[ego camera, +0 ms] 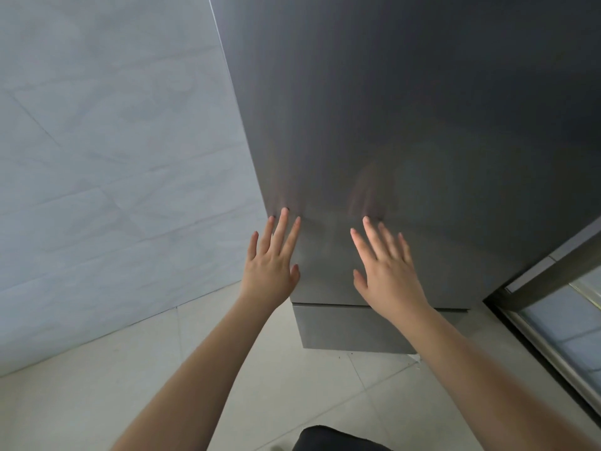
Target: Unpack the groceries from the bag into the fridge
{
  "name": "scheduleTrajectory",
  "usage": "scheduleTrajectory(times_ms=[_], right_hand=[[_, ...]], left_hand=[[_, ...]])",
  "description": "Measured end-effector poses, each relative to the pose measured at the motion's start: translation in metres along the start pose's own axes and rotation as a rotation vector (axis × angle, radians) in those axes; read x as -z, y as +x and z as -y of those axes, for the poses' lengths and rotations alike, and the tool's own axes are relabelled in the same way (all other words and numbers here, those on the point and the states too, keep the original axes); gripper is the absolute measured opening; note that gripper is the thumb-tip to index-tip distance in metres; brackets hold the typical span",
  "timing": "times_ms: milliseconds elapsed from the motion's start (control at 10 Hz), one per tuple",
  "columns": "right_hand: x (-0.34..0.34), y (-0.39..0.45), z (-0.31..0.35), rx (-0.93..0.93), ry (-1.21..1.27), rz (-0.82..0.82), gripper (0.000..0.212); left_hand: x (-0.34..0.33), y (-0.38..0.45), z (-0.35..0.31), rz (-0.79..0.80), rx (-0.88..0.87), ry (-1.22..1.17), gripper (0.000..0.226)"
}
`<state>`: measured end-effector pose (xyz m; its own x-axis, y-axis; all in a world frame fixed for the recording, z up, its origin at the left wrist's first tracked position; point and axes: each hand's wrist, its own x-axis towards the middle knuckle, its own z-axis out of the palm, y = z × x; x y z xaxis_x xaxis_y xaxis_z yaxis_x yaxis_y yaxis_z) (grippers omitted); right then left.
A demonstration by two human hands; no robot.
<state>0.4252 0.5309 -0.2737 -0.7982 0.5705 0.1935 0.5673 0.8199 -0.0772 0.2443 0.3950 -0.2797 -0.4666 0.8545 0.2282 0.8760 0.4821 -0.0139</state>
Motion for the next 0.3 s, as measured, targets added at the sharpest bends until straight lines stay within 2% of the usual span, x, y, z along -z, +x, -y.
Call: scheduleTrajectory(times_ms=[200,300], right_hand=[[-0.001,-0.002,0.0,0.066,0.033,-0.011,0.061],[-0.004,-0.004,0.008,0.11,0.07,0.006,0.062]], left_hand=[[-0.001,-0.019,-0.004,0.062,0.041,-0.024,0.088],[-0.006,-0.039,-0.003,0.042,0.055,-0.08,0.082]])
